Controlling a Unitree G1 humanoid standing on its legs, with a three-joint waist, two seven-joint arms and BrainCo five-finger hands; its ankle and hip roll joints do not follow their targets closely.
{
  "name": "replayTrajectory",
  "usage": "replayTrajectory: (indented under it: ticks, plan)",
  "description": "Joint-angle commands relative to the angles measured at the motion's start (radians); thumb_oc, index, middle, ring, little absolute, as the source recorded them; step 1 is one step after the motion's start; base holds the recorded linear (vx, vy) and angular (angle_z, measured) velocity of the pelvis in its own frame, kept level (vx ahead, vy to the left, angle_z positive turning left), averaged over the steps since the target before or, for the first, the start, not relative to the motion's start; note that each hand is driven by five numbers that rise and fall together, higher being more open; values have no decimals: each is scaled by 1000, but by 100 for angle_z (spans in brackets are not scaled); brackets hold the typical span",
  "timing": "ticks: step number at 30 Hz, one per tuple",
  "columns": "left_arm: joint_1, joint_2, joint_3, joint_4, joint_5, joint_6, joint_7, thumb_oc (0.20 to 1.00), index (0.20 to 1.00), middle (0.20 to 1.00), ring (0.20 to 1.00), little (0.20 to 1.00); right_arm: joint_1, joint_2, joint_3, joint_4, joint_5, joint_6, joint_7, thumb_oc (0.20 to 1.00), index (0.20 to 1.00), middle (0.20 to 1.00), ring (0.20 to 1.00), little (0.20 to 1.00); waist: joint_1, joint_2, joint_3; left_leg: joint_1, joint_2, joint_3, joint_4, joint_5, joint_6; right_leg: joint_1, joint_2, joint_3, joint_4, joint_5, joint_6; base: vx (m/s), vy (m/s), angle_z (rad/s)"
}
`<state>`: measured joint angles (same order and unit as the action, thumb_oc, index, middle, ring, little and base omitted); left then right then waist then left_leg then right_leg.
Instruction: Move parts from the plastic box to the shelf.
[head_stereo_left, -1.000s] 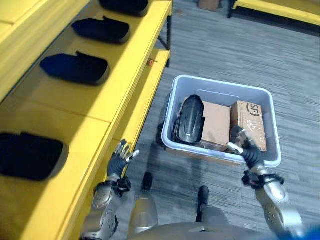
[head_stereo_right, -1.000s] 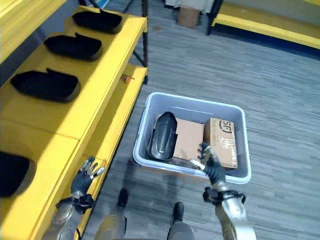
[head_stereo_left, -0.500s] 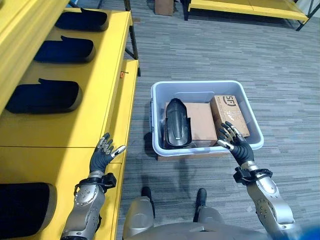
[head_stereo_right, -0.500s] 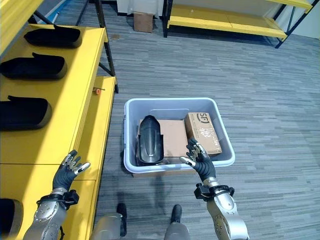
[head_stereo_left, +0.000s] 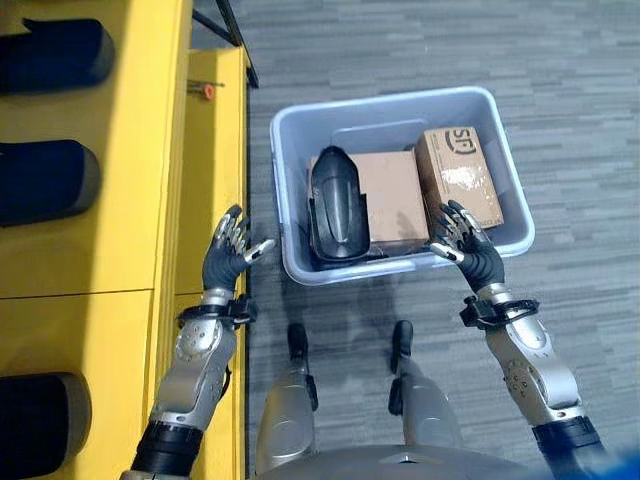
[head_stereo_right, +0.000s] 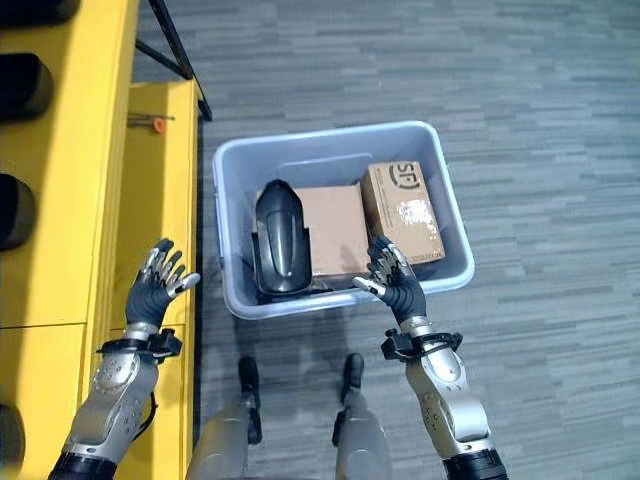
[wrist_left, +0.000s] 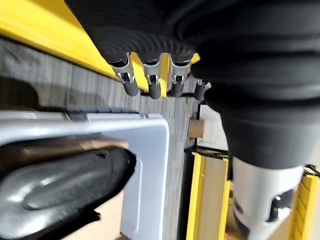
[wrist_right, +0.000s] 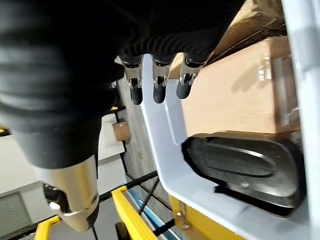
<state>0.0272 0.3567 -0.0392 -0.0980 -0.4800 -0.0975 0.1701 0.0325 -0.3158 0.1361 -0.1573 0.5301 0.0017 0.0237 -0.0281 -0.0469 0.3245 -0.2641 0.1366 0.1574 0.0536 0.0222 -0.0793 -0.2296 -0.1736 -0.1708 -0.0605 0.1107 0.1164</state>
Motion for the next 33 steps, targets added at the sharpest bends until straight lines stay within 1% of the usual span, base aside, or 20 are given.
replayTrajectory:
  ticks: [1, 2, 3, 7, 11, 12, 14, 15, 16, 17, 20, 24, 27, 29, 33]
  plan:
    - [-29, 24, 28, -83, 32, -82, 38, 1000, 1000, 1000, 1000, 1000, -1, -7, -8, -103, 51, -78, -16, 1000, 1000, 1000, 1000, 1000, -11, -9, -33, -2, 69, -41, 17, -3, -28, -55, -63, 26, 125, -81, 64, 15, -39, -3]
    - [-77, 25, 18, -87, 41, -94, 53, 1000, 1000, 1000, 1000, 1000, -10, -5, -3, -108, 63, -84, -24, 1000, 1000, 1000, 1000, 1000, -19, -5, -25, -10, 70, -40, 15, 1, -30, -73, -61, 32, 139, -84, 62, 0, 0, 0]
    - [-77, 25, 18, -86, 41, -94, 53, 1000, 1000, 1000, 1000, 1000, -10, -5, -3, -108, 63, -84, -24, 1000, 1000, 1000, 1000, 1000, -18, -5, -25, -11, 70, -40, 15, 1, -30, -74, -61, 32, 140, -84, 62, -6, -19, -4]
    - [-175, 27, 0, -95, 57, -121, 95, 1000, 1000, 1000, 1000, 1000, -18, -8, 8, -117, 79, -102, -34, 1000, 1000, 1000, 1000, 1000, -36, -2, -7, -28, 69, -37, 11, 11, -35, -103, -59, 36, 161, -89, 59, -2, -8, -2]
    - [-271, 33, -18, -93, 81, -139, 135, 1000, 1000, 1000, 1000, 1000, -24, -7, 17, -125, 101, -118, -40, 1000, 1000, 1000, 1000, 1000, -54, -7, 5, -31, 72, -28, 2, 14, -37, -125, -54, 45, 169, -88, 59, 4, -11, -7]
    - [-331, 46, -30, -81, 112, -143, 158, 1000, 1000, 1000, 1000, 1000, -22, -7, 22, -128, 109, -129, -43, 1000, 1000, 1000, 1000, 1000, -64, -9, 11, -35, 74, -24, 3, 15, -39, -134, -53, 50, 174, -88, 59, 5, -14, -9]
    - [-361, 51, -40, -72, 121, -148, 169, 1000, 1000, 1000, 1000, 1000, -25, -8, 27, -127, 109, -131, -47, 1000, 1000, 1000, 1000, 1000, -68, -9, 14, -36, 74, -22, 3, 17, -40, -138, -52, 53, 177, -89, 59, 0, -10, -7]
    - [-397, 55, -53, -57, 126, -153, 181, 1000, 1000, 1000, 1000, 1000, -31, -13, 32, -126, 106, -133, -51, 1000, 1000, 1000, 1000, 1000, -74, -9, 17, -38, 74, -20, 3, 18, -41, -143, -53, 56, 179, -88, 59, -18, -10, -3]
    - [-470, 66, -77, -22, 139, -158, 204, 1000, 1000, 1000, 1000, 1000, -48, -20, 48, -124, 112, -139, -55, 1000, 1000, 1000, 1000, 1000, -85, -11, 25, -43, 72, -18, 2, 20, -42, -156, -52, 64, 183, -87, 59, 0, 0, 0]
    - [-472, 66, -78, -20, 139, -159, 204, 1000, 1000, 1000, 1000, 1000, -49, -20, 47, -123, 112, -140, -55, 1000, 1000, 1000, 1000, 1000, -84, -11, 26, -43, 72, -17, 2, 20, -42, -156, -52, 65, 184, -87, 59, -21, -9, -6]
    - [-598, 99, -120, 34, 169, -162, 246, 1000, 1000, 1000, 1000, 1000, -71, -24, 78, -119, 123, -149, -62, 1000, 1000, 1000, 1000, 1000, -105, -11, 39, -52, 74, -7, 0, 27, -45, -178, -50, 75, 182, -78, 61, -14, -11, -9]
    - [-629, 102, -134, 49, 170, -167, 260, 1000, 1000, 1000, 1000, 1000, -70, -22, 89, -117, 133, -156, -65, 1000, 1000, 1000, 1000, 1000, -115, -13, 49, -57, 76, 0, 2, 28, -46, -192, -48, 82, 183, -74, 62, -12, 0, -13]
    - [-649, 108, -137, 75, 215, -153, 282, 1000, 1000, 1000, 1000, 1000, -60, -28, 91, -126, 139, -163, -64, 1000, 1000, 1000, 1000, 1000, -128, -19, 68, -64, 76, 7, 3, 31, -49, -209, -43, 96, 185, -69, 62, -15, -9, -9]
    - [-652, 92, -145, 95, 190, -158, 282, 1000, 1000, 1000, 1000, 1000, -57, -30, 89, -128, 141, -167, -67, 1000, 1000, 1000, 1000, 1000, -132, -22, 74, -68, 76, 12, 4, 32, -49, -216, -41, 99, 185, -67, 61, -13, -9, -11]
    - [-661, 75, -155, 136, 193, -150, 295, 1000, 1000, 1000, 1000, 1000, -57, -30, 92, -130, 143, -176, -78, 1000, 1000, 1000, 1000, 1000, -141, -27, 88, -77, 77, 20, 4, 34, -50, -232, -36, 108, 183, -62, 61, -3, -2, -1]
